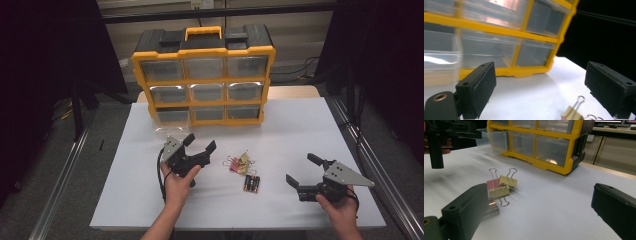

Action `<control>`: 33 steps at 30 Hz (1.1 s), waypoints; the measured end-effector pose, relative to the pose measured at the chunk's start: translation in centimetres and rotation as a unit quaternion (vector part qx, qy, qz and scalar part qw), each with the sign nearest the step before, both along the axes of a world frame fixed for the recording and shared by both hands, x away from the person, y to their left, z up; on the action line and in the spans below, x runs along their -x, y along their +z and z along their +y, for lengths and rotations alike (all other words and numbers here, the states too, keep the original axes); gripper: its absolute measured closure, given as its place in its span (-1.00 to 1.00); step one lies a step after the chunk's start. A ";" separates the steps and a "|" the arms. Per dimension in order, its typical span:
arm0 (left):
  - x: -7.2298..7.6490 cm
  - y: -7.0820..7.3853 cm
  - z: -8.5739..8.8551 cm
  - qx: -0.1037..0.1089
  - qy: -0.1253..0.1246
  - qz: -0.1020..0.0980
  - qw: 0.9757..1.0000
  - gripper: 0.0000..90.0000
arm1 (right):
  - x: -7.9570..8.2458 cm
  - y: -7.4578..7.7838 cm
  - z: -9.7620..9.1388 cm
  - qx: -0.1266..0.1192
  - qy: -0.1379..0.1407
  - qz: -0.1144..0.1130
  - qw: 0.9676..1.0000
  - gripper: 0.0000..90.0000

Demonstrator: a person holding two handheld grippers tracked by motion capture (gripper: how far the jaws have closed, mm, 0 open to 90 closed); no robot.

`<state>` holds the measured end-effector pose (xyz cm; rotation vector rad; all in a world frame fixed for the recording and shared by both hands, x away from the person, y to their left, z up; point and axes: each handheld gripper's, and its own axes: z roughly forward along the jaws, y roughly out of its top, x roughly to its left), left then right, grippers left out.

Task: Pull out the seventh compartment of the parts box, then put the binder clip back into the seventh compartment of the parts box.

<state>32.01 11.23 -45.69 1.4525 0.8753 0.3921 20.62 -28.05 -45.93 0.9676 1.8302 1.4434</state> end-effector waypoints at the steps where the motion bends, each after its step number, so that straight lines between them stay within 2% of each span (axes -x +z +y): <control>1: 0.0 0.0 0.0 0.000 0.000 0.000 1.000 -0.77 | 0.0 0.0 0.0 0.001 -0.001 0.000 1.000 -0.98; 2: 0.0 0.1 -0.2 -0.009 -0.006 -0.002 1.000 -0.77 | 0.0 0.0 0.0 0.001 -0.001 0.001 1.000 -0.98; 5: -0.1 0.2 -1.2 -0.016 -0.034 -0.004 0.999 -0.77 | 0.1 0.0 -0.1 -0.002 -0.003 0.005 1.000 -0.98; 8: 0.0 0.3 -1.6 -0.023 -0.043 -0.005 0.999 -0.77 | 0.1 0.0 -0.1 -0.001 -0.001 0.001 1.000 -0.98; 9: 0.0 0.4 -2.1 -0.037 -0.047 -0.008 0.998 -0.77 | 0.1 0.0 0.0 -0.001 0.000 0.001 1.000 -0.98; 10: 0.1 0.4 -2.3 -0.037 -0.053 -0.012 0.998 -0.77 | 0.1 0.0 0.0 0.000 0.000 0.002 1.000 -0.98; 12: -0.1 0.6 -2.5 -0.053 -0.068 -0.013 0.996 -0.77 | 0.0 0.0 0.0 0.001 0.002 0.002 1.000 -0.98; 13: 0.0 0.6 -2.8 -0.051 -0.067 -0.012 0.996 -0.77 | 0.0 0.0 0.0 0.001 0.002 0.001 1.000 -0.98; 14: -0.1 0.7 -2.9 -0.063 -0.075 -0.010 0.995 -0.77 | 0.0 0.0 0.0 0.001 0.003 0.002 1.000 -0.98; 17: 0.0 0.7 -3.5 -0.066 -0.076 -0.003 0.995 -0.77 | 0.0 0.0 0.0 0.000 0.001 0.002 1.000 -0.99; 18: -0.1 0.7 -3.7 -0.074 -0.083 -0.003 0.994 -0.77 | 0.0 0.0 0.0 -0.001 0.002 0.002 1.000 -0.99; 23: -0.1 0.7 -4.5 -0.067 -0.092 0.003 0.994 -0.77 | -0.1 0.0 -0.1 -0.001 0.001 0.002 1.000 -0.99; 26: -0.4 0.7 -5.1 -0.084 -0.102 0.008 0.991 -0.77 | -0.1 0.0 -0.2 -0.004 -0.001 0.004 1.000 -0.99; 28: -0.4 0.7 -5.3 -0.090 -0.104 0.008 0.990 -0.77 | -0.1 0.0 -0.2 -0.003 -0.002 0.002 1.000 -0.99; 29: -0.5 0.6 -5.5 -0.083 -0.106 0.010 0.991 -0.76 | -0.1 0.0 -0.2 -0.003 -0.003 0.003 1.000 -0.99; 31: -0.7 0.6 -5.9 -0.111 -0.111 0.026 0.987 -0.67 | -0.1 0.0 -0.3 -0.003 -0.002 0.004 1.000 -0.99; 33: -0.8 0.5 -6.1 -0.110 -0.110 0.029 0.987 -0.59 | -0.1 0.0 -0.3 -0.004 0.000 0.003 1.000 -0.99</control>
